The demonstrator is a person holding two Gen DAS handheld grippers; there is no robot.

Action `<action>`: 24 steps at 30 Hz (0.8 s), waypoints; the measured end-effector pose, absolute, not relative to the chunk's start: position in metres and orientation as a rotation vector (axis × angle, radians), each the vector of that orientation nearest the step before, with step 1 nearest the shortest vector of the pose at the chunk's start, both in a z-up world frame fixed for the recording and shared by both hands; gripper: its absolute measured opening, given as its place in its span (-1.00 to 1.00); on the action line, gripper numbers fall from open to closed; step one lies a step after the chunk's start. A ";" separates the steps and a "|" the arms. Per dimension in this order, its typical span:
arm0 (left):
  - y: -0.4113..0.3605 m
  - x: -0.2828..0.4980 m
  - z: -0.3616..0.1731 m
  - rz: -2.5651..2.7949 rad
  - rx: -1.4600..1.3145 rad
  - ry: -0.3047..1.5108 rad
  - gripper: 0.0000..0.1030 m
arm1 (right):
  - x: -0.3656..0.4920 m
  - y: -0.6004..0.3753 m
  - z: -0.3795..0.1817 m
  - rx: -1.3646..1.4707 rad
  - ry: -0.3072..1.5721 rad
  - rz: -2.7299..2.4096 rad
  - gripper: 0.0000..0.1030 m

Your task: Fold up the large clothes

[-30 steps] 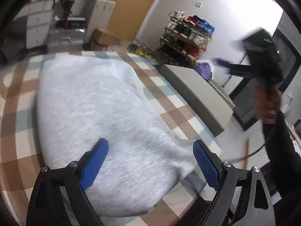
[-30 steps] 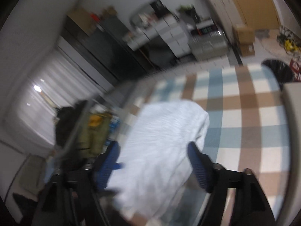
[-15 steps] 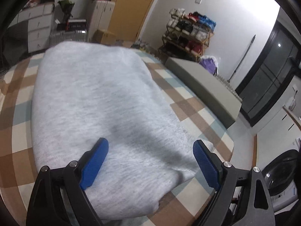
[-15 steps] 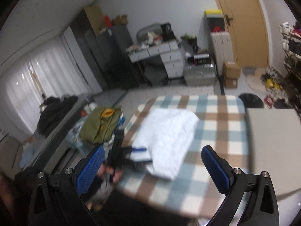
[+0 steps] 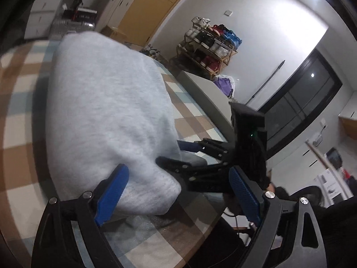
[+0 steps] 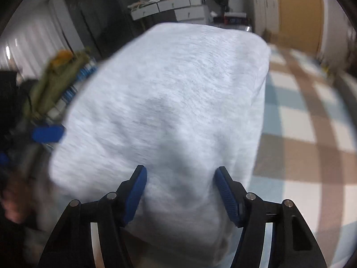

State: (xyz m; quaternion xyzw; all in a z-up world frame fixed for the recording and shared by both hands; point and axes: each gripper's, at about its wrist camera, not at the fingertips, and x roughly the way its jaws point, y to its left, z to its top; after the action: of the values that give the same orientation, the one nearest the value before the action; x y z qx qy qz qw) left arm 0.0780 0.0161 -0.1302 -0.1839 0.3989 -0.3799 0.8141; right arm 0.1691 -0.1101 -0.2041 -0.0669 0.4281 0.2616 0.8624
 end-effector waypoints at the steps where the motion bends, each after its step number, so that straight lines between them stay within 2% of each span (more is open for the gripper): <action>1: 0.017 0.081 -0.133 -0.817 -0.410 0.868 0.69 | 0.167 -0.111 -0.208 -0.149 0.892 0.543 0.24; 5: 0.022 0.085 -0.139 -0.809 -0.451 0.891 0.65 | 0.160 -0.118 -0.212 -0.146 0.859 0.530 0.24; 7: 0.017 0.083 -0.139 -0.790 -0.413 0.889 0.65 | 0.161 -0.120 -0.214 -0.135 0.858 0.531 0.36; 11: 0.005 0.070 -0.127 -0.742 -0.270 0.866 0.66 | 0.171 -0.133 -0.215 -0.040 0.904 0.554 0.39; 13: 0.007 0.061 -0.110 -0.729 -0.236 0.847 0.65 | 0.167 -0.142 -0.206 -0.008 0.886 0.572 0.27; 18: -0.001 0.053 -0.068 -0.773 -0.124 0.728 0.68 | 0.156 -0.171 -0.145 0.022 0.687 0.569 -0.02; 21: -0.014 0.079 -0.084 -0.780 -0.093 0.799 0.68 | 0.182 -0.173 -0.109 0.078 0.656 0.590 -0.09; 24: -0.013 0.109 -0.119 -0.799 -0.204 0.933 0.62 | 0.226 -0.152 -0.093 0.043 0.652 0.603 -0.13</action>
State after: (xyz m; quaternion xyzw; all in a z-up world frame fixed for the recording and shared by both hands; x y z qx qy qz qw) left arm 0.1089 -0.0133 -0.1190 -0.0955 0.4371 -0.3741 0.8123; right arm 0.2260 -0.1523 -0.0926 0.0207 0.3153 0.2919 0.9028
